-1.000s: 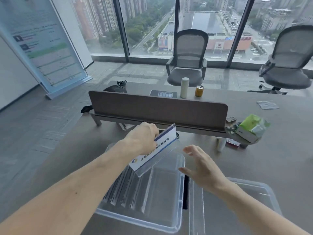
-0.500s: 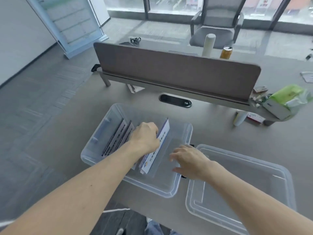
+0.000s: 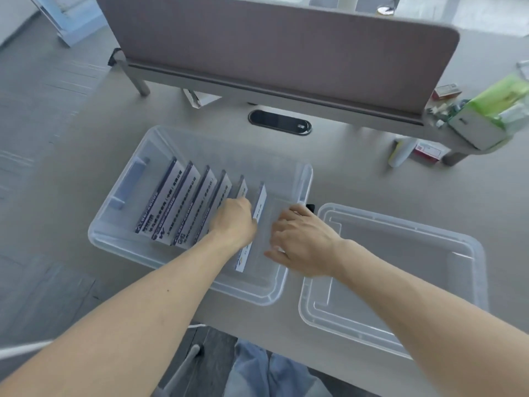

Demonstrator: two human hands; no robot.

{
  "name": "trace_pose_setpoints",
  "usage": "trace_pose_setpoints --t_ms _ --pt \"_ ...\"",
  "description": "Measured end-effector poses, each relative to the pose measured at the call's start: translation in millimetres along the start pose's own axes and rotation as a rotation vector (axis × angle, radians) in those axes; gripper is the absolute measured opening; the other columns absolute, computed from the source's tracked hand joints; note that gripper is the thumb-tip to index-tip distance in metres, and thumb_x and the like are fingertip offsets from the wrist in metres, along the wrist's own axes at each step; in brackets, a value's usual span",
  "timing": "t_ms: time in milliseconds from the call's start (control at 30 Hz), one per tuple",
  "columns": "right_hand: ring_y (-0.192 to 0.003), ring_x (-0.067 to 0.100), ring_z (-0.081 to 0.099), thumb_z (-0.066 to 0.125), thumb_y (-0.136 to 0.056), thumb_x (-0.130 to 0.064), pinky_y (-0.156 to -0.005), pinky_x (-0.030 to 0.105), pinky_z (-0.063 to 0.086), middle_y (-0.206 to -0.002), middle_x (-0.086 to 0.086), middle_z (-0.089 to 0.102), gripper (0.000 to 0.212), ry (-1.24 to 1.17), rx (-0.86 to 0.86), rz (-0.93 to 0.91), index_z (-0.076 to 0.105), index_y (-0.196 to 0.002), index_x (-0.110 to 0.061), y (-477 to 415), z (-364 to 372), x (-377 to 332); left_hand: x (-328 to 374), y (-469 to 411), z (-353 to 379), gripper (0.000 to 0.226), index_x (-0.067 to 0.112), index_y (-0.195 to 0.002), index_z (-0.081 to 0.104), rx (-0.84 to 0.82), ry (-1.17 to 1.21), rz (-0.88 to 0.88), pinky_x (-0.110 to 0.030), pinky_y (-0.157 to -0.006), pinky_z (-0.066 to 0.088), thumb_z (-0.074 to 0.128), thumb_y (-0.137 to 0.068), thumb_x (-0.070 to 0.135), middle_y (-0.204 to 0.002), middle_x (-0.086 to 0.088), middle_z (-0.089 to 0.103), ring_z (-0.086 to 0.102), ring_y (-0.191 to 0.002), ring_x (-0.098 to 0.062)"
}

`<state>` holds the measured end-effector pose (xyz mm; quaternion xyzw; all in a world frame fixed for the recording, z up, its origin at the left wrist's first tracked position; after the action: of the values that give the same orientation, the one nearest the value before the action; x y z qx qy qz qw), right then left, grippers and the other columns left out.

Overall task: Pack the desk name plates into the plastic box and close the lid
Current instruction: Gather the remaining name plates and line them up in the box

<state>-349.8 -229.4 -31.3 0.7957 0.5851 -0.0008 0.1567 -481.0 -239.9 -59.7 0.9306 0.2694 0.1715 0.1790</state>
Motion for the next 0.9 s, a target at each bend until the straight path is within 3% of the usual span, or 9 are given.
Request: trace_pose_setpoints --t_ms 100,233,333,500,667,900 --pt "-0.098 0.020 0.048 0.024 -0.099 -0.055 -0.103 0.036 0.029 -0.087 -0.009 0.064 0.059 -0.013 0.023 0.003 0.069 -0.073 -0.027 -0.3 1.0 1.2 -5.5 -2.3 9.0 0.037 0.014 -0.064 0.039 0.005 0.004 -0.004 -0.026 -0.044 0.030 0.060 -0.095 0.018 -0.073 -0.015 0.062 0.053 -0.056 -0.027" --pt "-0.102 0.019 0.049 0.022 -0.098 -0.057 -0.104 0.036 0.028 -0.090 -0.010 0.065 0.061 -0.020 0.036 0.006 0.069 -0.074 -0.028 -0.9 1.6 1.6 -4.4 2.9 10.7 0.025 0.013 -0.080 0.048 0.011 -0.024 0.012 -0.030 -0.053 0.038 0.059 -0.098 0.028 -0.077 -0.007 0.059 0.057 -0.068 -0.027" --pt "-0.103 0.020 0.049 0.020 -0.098 -0.056 -0.104 0.035 0.026 -0.092 -0.010 0.066 0.063 -0.028 0.051 0.006 0.071 -0.075 -0.028 0.2 1.1 1.2 -0.9 6.1 11.7 0.016 0.014 -0.087 0.054 0.002 -0.026 0.036 -0.030 -0.057 0.040 0.061 -0.097 0.024 -0.073 -0.002 0.056 0.062 -0.073 -0.028" --pt "-0.104 0.020 0.049 0.019 -0.097 -0.057 -0.105 0.036 0.027 -0.093 -0.010 0.066 0.064 -0.026 0.046 0.018 0.073 -0.078 -0.028 -0.2 1.1 1.7 -5.8 -2.2 10.5 0.021 0.015 -0.077 0.048 0.032 -0.028 0.015 -0.028 -0.048 0.034 0.059 -0.095 0.015 -0.071 -0.002 0.055 0.055 -0.062 -0.023" --pt "-0.106 0.020 0.050 0.018 -0.097 -0.056 -0.106 0.037 0.027 -0.096 -0.010 0.067 0.065 -0.018 0.029 0.026 0.073 -0.078 -0.028 0.1 2.3 1.7 0.4 -4.6 3.1 0.016 0.012 -0.081 0.049 0.063 -0.163 0.018 -0.027 -0.042 0.027 0.057 -0.094 0.007 -0.072 -0.003 0.051 0.054 -0.065 -0.025" --pt "-0.106 0.020 0.050 0.019 -0.096 -0.059 -0.106 0.036 0.027 -0.097 -0.010 0.067 0.065 -0.029 0.012 0.036 0.074 -0.080 -0.029 0.5 2.4 2.4 2.5 -6.4 2.8 0.014 0.012 -0.081 0.052 0.068 -0.202 0.037 -0.027 -0.045 0.033 0.059 -0.093 0.007 -0.066 0.000 0.046 0.055 -0.063 -0.023"
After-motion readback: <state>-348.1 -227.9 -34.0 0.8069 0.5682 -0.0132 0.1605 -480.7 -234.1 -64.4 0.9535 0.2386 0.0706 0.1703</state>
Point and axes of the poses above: each hand's wrist, its own y-axis away from the middle knuckle, its own z-axis out of the palm, x = y × z, the point moved 8 cm from there along -y, towards the middle knuckle
